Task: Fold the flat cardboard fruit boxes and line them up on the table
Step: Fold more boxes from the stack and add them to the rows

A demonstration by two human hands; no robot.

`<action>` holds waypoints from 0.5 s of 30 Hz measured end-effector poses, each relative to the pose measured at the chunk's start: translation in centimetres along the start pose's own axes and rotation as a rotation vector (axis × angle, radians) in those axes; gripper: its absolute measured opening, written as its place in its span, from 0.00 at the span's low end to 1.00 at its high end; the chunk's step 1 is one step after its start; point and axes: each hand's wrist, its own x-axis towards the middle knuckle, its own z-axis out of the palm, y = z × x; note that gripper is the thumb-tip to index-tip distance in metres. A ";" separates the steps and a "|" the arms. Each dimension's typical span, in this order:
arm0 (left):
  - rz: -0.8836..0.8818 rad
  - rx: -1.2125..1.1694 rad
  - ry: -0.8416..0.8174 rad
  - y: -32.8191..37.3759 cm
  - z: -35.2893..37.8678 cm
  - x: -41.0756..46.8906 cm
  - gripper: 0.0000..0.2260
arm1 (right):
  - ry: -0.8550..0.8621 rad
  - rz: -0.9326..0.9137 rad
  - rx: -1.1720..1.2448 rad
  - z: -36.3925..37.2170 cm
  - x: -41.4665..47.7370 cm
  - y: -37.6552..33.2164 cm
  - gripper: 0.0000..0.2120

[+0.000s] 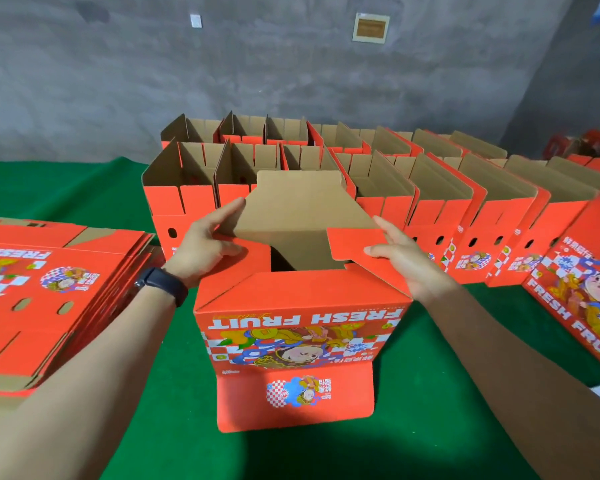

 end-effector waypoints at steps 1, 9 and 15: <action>0.010 -0.021 0.026 0.3 -0.4 0.3 0.39 | -0.004 -0.021 0.023 0.1 0.0 -0.4 0.33; -0.073 0.017 -0.104 0.1 -1.5 0.5 0.24 | 0.019 0.019 -0.022 1.9 -1.1 -1.4 0.23; -0.111 0.049 -0.073 0.4 -1.3 -0.4 0.22 | 0.002 -0.010 -0.080 1.9 -1.5 -1.0 0.08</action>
